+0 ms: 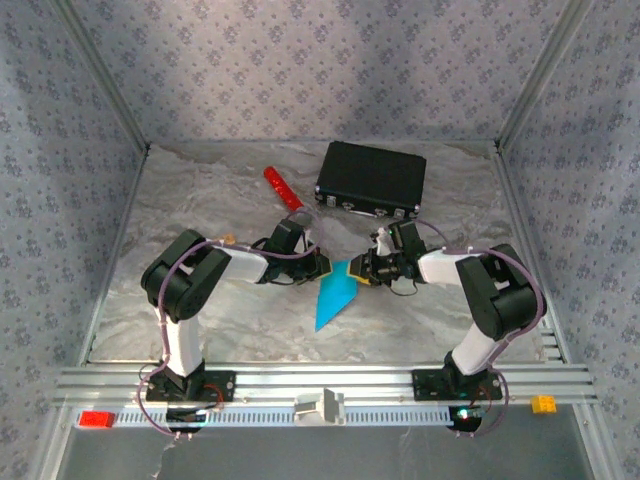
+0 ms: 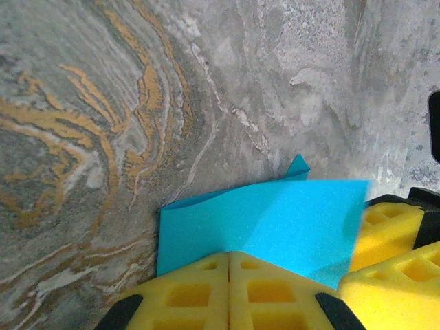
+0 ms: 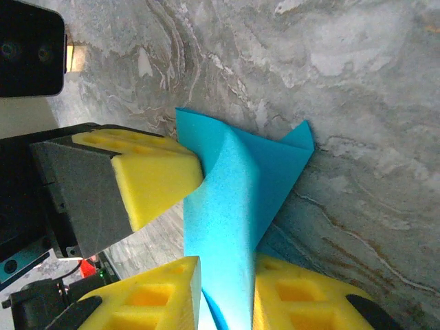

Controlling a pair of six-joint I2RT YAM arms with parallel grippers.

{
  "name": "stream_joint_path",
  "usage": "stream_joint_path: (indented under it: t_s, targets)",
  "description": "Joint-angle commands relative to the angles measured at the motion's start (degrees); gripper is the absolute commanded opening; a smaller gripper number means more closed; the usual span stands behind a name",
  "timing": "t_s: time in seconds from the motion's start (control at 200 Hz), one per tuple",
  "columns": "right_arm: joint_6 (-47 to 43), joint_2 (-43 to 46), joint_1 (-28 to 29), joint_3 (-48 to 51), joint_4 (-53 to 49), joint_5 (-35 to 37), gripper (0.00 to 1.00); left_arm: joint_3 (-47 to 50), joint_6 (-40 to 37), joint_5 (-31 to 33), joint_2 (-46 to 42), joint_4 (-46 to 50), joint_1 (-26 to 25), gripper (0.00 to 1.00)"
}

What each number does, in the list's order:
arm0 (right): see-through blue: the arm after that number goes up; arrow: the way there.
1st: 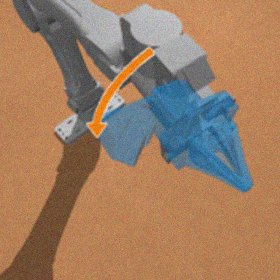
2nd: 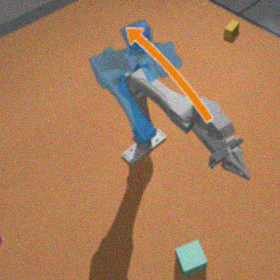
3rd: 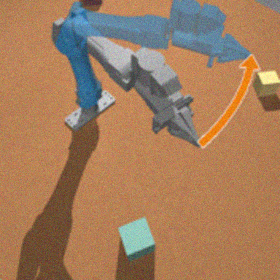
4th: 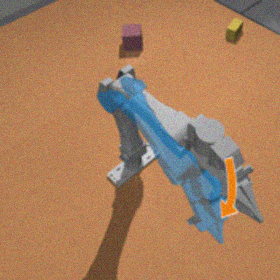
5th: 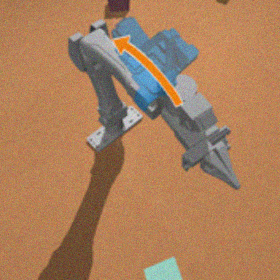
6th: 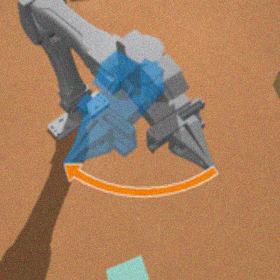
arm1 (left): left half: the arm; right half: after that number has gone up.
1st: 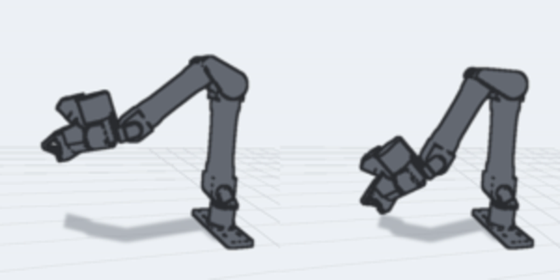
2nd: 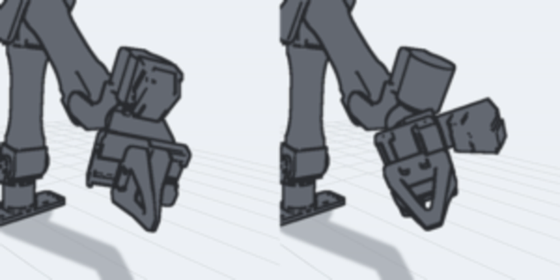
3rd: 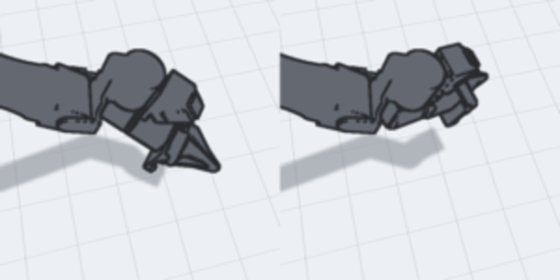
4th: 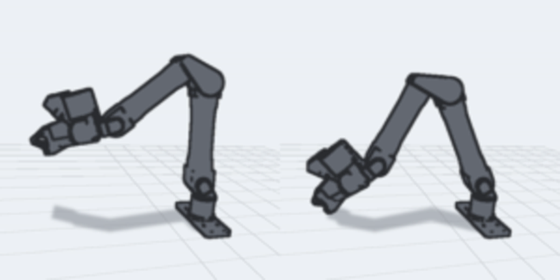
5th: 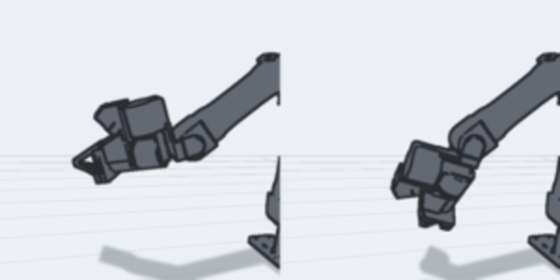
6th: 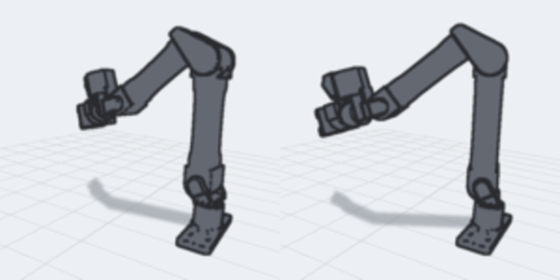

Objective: Fold a paper plane with a square sheet of paper (pick it up from the middle)

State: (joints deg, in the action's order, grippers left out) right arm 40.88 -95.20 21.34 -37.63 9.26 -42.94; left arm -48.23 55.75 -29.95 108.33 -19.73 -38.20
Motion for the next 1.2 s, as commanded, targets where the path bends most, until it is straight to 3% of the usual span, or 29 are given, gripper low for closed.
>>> stream_joint_path:
  t_s: [0.0,0.355,0.5,0.715,0.984,1.194]
  targets:
    - [-2.5,-1.2,-0.8,0.5,-1.2,-2.6,0.24,0.0,-1.1,1.5,2.4,3.9,0.1,0.07]
    - [-0.3,-1.0,-1.7,1.0,0.7,-3.4,0.08,0.2,-1.6,1.2,-0.8,2.8,0.1,0.12]
    - [2.6,0.0,-1.7,1.8,2.3,-2.5,0.04,0.2,-3.4,2.2,-3.7,3.4,-0.6,0.24]
    - [11.2,2.1,-2.3,4.3,6.7,0.7,0.01,-0.3,-11.0,10.5,-10.5,10.7,-4.2,0.42]
    - [18.3,5.5,-3.1,5.9,8.9,2.7,0.0,-3.4,-23.9,22.0,-14.0,22.9,-14.0,0.49]
    - [19.8,6.5,-3.3,5.6,8.6,2.9,0.0,-5.6,-29.4,31.7,-13.3,28.6,-21.3,0.56]
